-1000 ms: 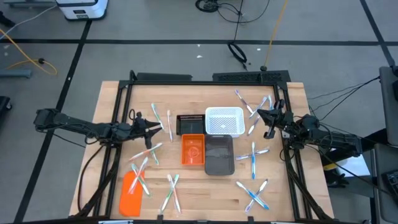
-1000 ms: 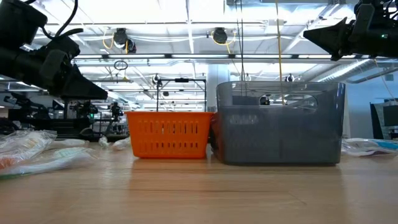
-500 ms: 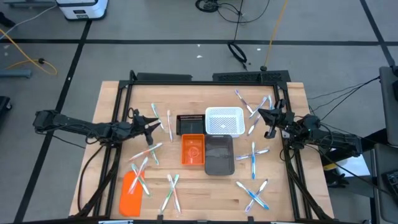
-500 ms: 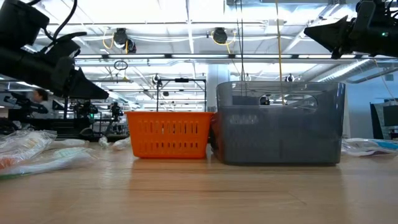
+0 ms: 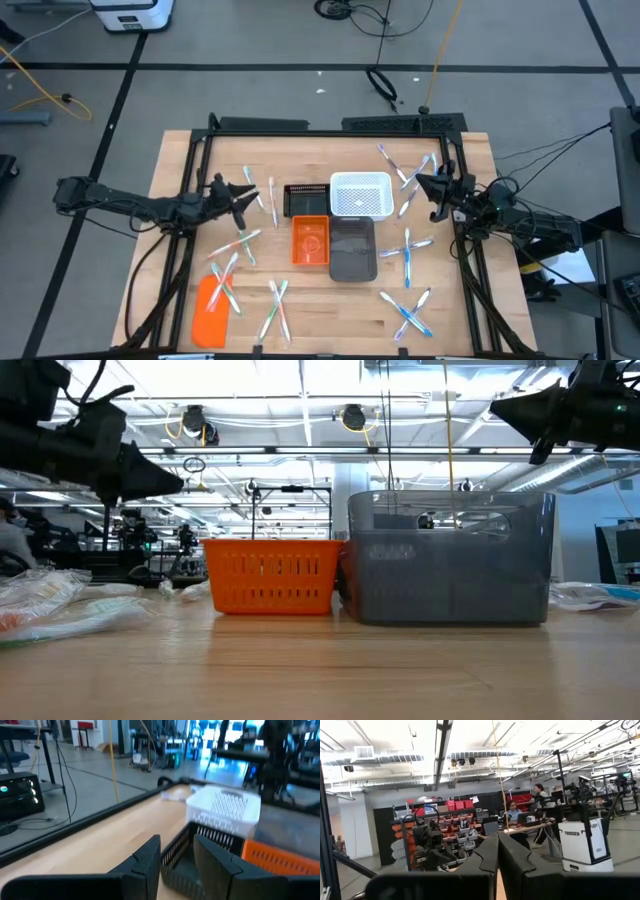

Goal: Pick & Place Toothbrushes
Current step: Put the blue toothbrush into the orange bin

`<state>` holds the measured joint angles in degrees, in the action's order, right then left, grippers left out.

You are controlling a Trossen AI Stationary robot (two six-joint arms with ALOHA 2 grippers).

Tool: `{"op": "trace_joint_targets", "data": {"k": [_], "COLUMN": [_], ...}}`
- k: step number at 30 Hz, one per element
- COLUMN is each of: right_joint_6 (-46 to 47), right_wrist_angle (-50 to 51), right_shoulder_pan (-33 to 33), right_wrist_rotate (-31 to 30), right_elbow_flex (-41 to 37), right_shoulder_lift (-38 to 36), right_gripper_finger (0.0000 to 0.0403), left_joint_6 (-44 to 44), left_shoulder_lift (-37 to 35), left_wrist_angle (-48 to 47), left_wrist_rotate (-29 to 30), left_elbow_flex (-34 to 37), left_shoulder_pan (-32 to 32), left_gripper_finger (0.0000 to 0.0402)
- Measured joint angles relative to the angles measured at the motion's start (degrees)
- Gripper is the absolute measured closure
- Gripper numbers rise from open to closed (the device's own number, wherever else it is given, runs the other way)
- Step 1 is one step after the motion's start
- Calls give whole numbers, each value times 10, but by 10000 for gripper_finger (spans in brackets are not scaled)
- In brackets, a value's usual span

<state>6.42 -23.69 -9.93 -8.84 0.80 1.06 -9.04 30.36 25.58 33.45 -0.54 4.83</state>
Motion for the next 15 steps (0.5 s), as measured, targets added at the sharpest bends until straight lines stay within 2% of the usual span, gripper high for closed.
{"op": "trace_joint_targets", "data": {"k": [9, 15], "right_joint_6": [28, -9], "right_wrist_angle": [-12, -10], "right_shoulder_pan": [0, 0], "right_wrist_rotate": [-1, -3], "right_elbow_flex": [0, 0], "right_shoulder_lift": [1, 2], "right_gripper_finger": [399, 399], "left_joint_6": [29, 49], "left_shoulder_lift": [0, 0], "left_wrist_angle": [49, 51], "left_wrist_rotate": [3, 17], "left_elbow_flex": [0, 0], "left_shoulder_pan": [0, 0], "left_gripper_finger": [284, 284]}}
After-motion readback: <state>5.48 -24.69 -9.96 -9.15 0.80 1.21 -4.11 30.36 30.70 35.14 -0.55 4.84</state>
